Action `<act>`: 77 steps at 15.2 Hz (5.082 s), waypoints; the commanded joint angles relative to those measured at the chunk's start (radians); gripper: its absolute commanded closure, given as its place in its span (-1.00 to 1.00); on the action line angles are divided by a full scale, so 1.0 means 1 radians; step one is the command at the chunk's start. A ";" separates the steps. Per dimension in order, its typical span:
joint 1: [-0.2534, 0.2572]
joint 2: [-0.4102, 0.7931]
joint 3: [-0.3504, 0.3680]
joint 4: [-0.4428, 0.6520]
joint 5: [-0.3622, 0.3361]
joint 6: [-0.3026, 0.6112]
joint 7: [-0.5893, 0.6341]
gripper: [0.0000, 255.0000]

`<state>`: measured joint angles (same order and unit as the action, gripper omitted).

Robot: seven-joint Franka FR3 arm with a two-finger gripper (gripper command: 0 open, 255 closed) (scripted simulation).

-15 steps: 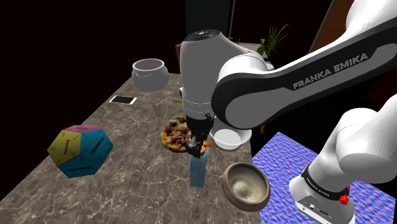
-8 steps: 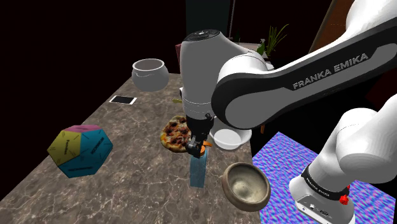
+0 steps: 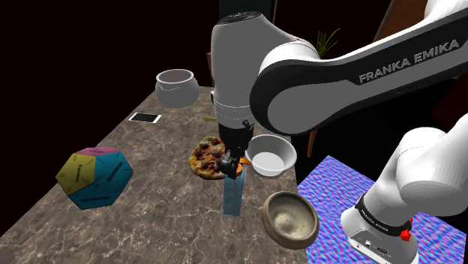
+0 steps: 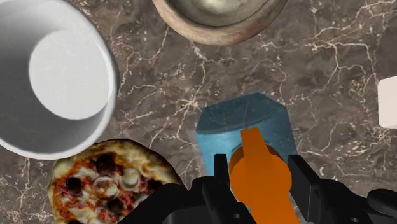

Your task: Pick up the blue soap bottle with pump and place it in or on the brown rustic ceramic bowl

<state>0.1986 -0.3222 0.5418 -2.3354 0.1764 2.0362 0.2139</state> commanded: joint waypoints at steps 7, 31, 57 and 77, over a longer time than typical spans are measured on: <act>0.000 -0.034 -0.020 0.080 0.003 -0.112 -0.007 1.00; 0.021 -0.222 -0.108 0.256 0.035 -0.473 -0.039 1.00; 0.105 -0.565 -0.166 -0.050 0.104 -0.514 -0.077 1.00; 0.125 -0.598 -0.124 -0.229 0.145 -0.367 -0.086 1.00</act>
<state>0.3237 -0.9198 0.4173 -2.5645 0.3215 1.6691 0.1276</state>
